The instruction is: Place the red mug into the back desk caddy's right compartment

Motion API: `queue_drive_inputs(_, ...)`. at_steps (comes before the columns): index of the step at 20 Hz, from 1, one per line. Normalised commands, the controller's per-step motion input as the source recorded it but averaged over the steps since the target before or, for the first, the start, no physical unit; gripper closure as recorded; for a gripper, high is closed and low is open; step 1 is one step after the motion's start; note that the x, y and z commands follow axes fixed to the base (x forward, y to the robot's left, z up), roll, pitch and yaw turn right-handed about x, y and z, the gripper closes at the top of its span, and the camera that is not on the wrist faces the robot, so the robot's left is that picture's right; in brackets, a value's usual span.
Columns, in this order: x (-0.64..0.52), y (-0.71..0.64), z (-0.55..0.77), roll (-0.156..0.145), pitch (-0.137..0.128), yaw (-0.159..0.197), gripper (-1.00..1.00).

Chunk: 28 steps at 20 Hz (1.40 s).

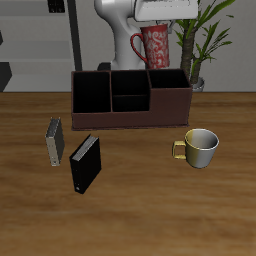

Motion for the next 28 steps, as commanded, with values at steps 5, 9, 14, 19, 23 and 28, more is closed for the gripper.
queue_drive_inputs(5, -0.26, 0.07, -0.01, 0.015, -0.018, 0.008, 1.00)
queue_drive_inputs(9, -0.19, 0.11, -0.03, 0.032, -0.009, 0.017, 1.00)
queue_drive_inputs(14, -0.23, 0.19, -0.04, 0.045, 0.010, -0.025, 1.00)
queue_drive_inputs(19, -0.02, 0.09, -0.07, -0.004, 0.017, -0.047, 1.00)
queue_drive_inputs(23, 0.03, 0.09, -0.13, 0.006, 0.028, -0.008, 1.00)
queue_drive_inputs(28, 0.07, -0.04, -0.07, -0.022, 0.007, -0.037, 1.00)
